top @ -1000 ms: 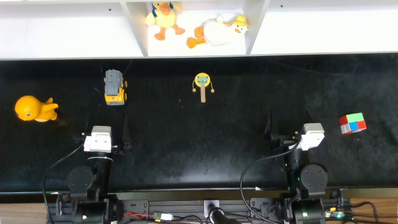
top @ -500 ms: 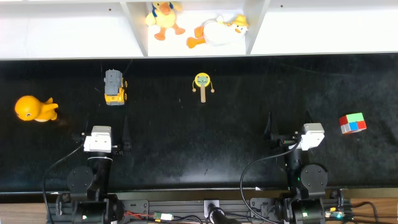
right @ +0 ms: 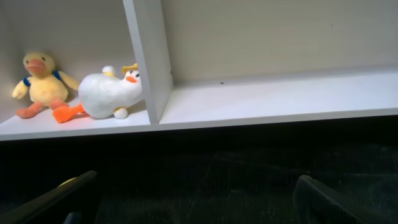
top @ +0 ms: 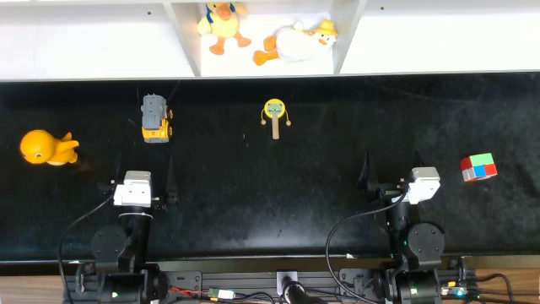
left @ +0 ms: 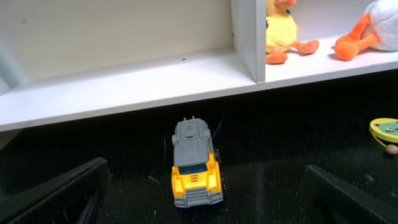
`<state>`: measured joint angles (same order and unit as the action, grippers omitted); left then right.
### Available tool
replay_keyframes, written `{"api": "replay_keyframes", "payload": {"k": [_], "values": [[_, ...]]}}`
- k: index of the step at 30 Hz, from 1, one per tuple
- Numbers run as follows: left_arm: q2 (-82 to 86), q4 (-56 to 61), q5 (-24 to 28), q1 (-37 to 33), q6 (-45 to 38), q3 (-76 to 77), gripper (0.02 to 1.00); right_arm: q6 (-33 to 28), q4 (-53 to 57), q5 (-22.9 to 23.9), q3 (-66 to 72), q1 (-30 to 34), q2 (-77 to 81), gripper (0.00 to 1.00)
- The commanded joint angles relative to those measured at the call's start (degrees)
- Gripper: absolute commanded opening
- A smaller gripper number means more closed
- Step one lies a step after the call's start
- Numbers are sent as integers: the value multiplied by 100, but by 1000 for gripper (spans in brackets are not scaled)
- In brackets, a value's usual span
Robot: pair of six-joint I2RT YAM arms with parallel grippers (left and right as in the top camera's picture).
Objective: Store Toys
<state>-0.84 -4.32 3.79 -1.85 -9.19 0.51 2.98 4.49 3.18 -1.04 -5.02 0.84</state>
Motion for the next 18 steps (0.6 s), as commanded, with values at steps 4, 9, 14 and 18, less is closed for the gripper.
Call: {"api": "replay_keyframes", "payload": {"k": [4, 9, 14, 18], "values": [[68, -31, -46, 0, 44, -7, 998, 24, -22, -26, 76, -7, -59, 996], [68, -37, -50, 0, 42, -7, 998, 24, -22, -24, 76, -7, -59, 996], [66, -37, -122, -2, -4, 0, 998, 24, -22, -24, 76, -7, -59, 993], [-195, -525, 107, 0, 236, 396, 998, 24, -22, -26, 76, -7, -59, 996]]}}
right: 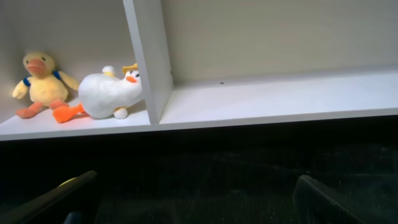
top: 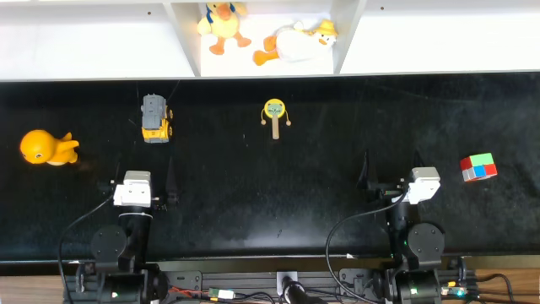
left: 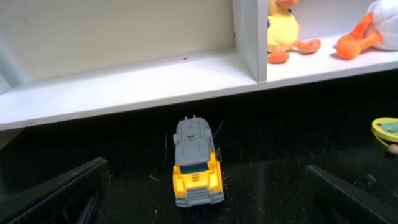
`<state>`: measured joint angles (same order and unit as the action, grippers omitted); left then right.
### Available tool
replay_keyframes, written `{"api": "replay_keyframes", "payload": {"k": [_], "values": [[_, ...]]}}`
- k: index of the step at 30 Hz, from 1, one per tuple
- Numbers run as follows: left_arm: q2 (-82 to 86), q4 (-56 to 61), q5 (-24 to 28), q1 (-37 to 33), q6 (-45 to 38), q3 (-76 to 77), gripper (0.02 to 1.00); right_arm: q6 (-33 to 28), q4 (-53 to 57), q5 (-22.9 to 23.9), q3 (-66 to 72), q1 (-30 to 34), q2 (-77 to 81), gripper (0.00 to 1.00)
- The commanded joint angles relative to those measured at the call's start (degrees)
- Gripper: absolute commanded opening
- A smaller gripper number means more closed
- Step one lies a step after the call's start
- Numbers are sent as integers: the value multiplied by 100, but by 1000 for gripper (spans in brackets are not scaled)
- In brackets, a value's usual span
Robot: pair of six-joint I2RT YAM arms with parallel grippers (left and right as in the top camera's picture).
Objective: Store Toys
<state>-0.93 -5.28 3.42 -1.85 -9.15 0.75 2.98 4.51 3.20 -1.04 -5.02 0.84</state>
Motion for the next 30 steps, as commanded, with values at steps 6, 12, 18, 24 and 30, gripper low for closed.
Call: {"api": "replay_keyframes", "payload": {"k": [6, 12, 18, 24, 30], "values": [[-1421, -2273, 293, -11, 229, 1976, 998, 24, -24, -28, 76, -7, -59, 993], [-2894, -3681, 708, -632, 190, 3508, 996, 24, -24, -28, 76, -7, -59, 996], [-4461, -4610, 1860, -1965, -857, 4809, 996, 24, -24, -28, 76, -7, -59, 996], [-5300, -5040, 2570, -3530, -1626, 5532, 996, 24, -24, -26, 76, -7, -59, 993], [-5657, -4896, 2559, -4614, -1956, 5779, 993, 24, -24, -28, 76, -7, -59, 996]]}}
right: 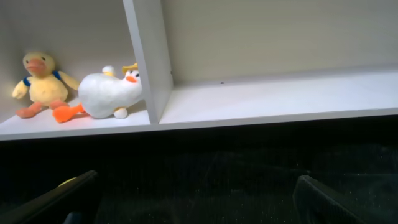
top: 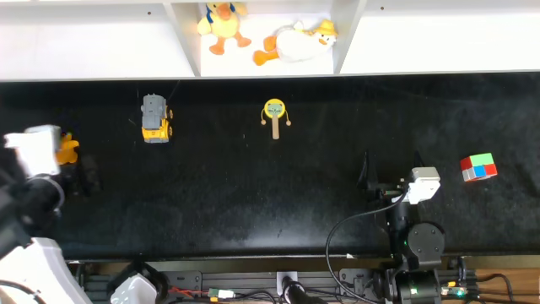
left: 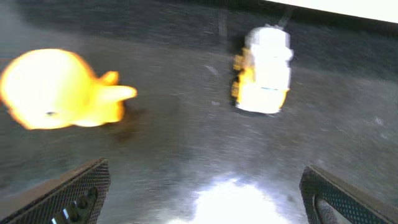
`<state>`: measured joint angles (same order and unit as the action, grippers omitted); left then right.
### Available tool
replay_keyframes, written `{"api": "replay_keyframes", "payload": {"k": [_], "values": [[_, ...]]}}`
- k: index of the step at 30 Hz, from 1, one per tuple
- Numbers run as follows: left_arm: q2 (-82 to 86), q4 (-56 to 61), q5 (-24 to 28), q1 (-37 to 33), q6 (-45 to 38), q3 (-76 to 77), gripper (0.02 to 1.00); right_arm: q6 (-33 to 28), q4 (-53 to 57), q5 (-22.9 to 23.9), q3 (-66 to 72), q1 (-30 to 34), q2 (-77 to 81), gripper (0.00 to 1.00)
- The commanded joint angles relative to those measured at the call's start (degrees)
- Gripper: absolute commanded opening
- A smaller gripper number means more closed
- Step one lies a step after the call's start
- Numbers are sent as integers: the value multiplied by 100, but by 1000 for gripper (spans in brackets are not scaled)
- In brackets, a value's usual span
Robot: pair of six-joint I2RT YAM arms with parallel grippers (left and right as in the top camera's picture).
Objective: Store Toys
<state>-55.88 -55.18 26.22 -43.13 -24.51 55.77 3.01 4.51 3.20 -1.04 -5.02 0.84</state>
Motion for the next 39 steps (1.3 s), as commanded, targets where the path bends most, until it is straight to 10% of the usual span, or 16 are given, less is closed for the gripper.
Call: {"api": "replay_keyframes", "payload": {"k": [1, 11, 39], "values": [[-208, 101, 247, -614, -422, 326, 998, 22, -24, -26, 76, -7, -59, 996], [-623, 382, -1198, -916, -487, 612, 998, 22, -24, -26, 76, -7, -59, 993], [-2767, 1921, -750, -520, -1303, 610, 998, 22, -24, -28, 76, -7, -59, 996]]}}
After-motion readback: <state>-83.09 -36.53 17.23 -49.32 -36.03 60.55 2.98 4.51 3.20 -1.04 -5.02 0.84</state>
